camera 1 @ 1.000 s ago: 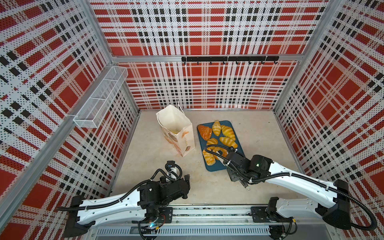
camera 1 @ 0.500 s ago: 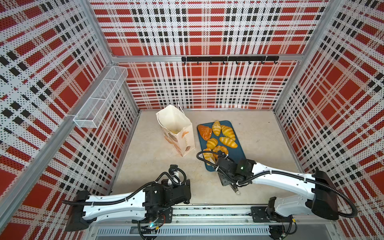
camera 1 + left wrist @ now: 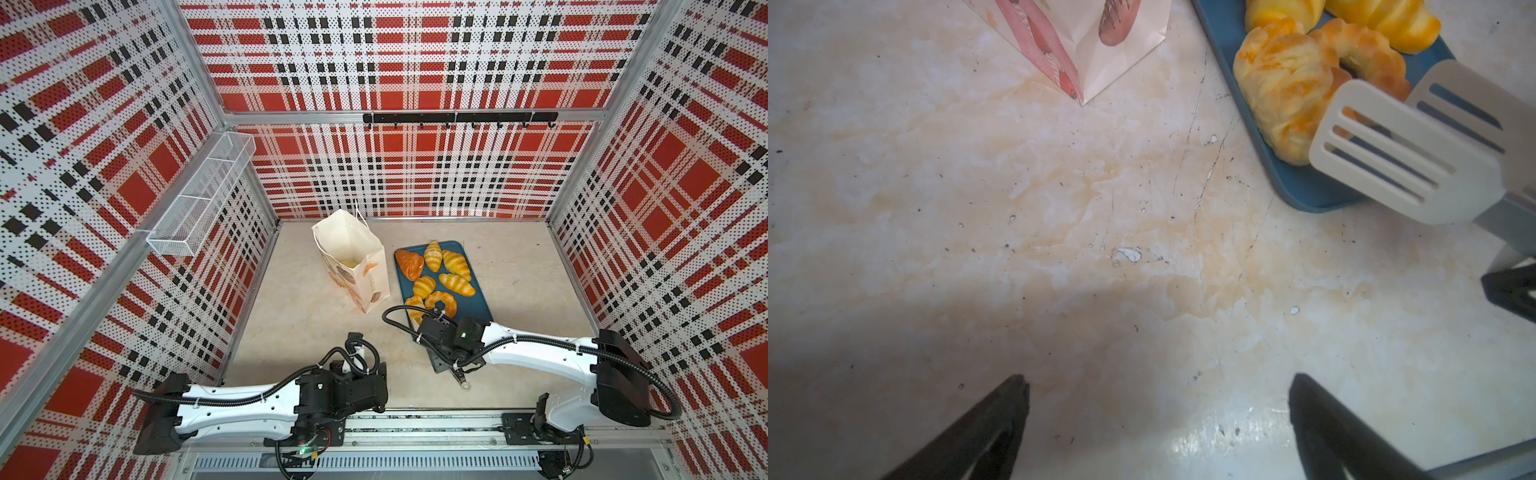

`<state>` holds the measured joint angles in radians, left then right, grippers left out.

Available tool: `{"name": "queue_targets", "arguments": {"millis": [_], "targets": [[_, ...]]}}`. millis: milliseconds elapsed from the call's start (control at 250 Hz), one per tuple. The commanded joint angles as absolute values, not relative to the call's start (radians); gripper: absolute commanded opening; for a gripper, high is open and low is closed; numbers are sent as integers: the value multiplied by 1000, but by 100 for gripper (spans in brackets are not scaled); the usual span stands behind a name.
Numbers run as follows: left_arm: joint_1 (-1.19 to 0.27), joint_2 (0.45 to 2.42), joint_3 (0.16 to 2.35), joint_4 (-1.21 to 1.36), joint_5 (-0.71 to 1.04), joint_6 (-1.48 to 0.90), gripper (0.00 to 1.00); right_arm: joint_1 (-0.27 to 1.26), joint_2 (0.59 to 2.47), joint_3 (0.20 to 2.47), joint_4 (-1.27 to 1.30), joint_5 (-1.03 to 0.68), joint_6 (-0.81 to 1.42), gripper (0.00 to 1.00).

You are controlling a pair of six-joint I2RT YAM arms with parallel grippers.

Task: Place the fake bread into the paper bag
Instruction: 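Lower the open tongs with the right gripper around a flaky roll, then squeeze the tongs shut on the flaky roll and lift it with right gripper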

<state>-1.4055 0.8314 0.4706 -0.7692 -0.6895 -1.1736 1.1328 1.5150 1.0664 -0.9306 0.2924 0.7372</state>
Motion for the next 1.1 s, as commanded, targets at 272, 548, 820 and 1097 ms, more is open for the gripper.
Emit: {"name": "queue_targets", "arguments": {"millis": [272, 548, 820, 1097], "targets": [[-1413, 766, 434, -755, -720, -1190, 99, 1137, 1617, 1173, -958, 338, 729, 67], [-1413, 739, 423, -756, -721, -1195, 100, 1124, 1644, 1191, -981, 333, 709, 58], [-1414, 744, 429, -762, -715, -1196, 99, 1126, 1622, 1182, -1017, 319, 704, 47], [-1417, 750, 433, -762, -713, -1201, 99, 1126, 1482, 1077, -1012, 289, 680, 47]]}}
